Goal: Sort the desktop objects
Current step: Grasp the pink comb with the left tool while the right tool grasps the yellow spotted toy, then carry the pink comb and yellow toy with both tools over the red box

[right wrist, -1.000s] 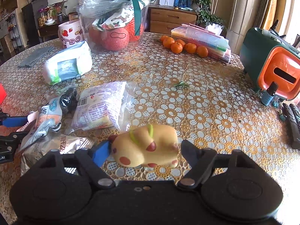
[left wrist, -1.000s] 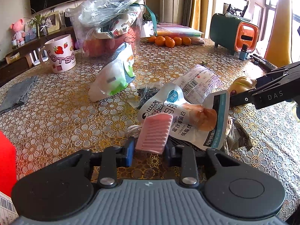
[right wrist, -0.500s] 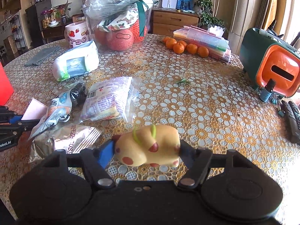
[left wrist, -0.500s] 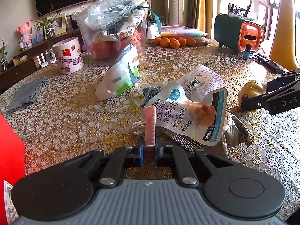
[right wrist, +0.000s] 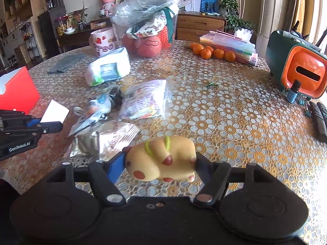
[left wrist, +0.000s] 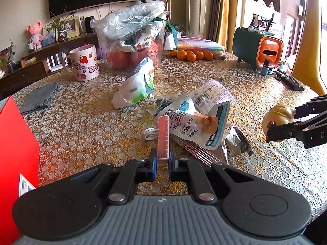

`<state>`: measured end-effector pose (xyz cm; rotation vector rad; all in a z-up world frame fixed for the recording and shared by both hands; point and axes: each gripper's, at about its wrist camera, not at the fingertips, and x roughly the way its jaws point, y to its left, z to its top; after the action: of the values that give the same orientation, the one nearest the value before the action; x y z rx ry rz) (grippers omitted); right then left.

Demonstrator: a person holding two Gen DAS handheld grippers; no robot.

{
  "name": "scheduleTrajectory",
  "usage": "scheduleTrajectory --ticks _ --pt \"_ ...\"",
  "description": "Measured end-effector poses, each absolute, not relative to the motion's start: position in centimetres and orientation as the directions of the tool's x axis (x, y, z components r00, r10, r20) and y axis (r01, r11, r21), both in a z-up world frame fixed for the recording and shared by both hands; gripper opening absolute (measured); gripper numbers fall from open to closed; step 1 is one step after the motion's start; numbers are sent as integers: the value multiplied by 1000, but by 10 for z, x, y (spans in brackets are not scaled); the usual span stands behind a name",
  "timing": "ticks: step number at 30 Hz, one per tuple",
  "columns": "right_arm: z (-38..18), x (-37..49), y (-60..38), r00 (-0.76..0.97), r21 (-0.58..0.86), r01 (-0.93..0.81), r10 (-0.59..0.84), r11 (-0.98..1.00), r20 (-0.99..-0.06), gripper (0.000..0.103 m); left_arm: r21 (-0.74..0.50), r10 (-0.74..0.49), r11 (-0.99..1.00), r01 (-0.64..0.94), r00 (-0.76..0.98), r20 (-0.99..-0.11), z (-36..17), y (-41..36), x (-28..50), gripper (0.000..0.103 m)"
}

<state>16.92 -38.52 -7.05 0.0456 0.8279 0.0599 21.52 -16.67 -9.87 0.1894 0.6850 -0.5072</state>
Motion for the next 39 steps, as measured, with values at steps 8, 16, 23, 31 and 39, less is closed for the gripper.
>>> scheduleTrajectory --ticks 8,16,23,31,39 --pt "-45 144 -359 686 77 -78 110 994 -719 71 -23 -400 866 499 665 -631 -74 -147 186 9" --pt "-12 124 -312 689 65 -174 169 983 -705 71 -48 -400 879 475 677 -618 -46 -109 159 9" --pt "13 113 -254 693 22 -279 217 960 -688 71 -42 -389 892 449 718 -577 -24 -62 137 9" --pt "30 116 -194 684 9 -374 282 928 -672 71 -43 -350 918 395 753 -557 -9 -4 125 9" --pt "49 129 -142 679 2 -452 346 892 -647 71 -28 -290 943 332 779 -556 1 52 125 9"
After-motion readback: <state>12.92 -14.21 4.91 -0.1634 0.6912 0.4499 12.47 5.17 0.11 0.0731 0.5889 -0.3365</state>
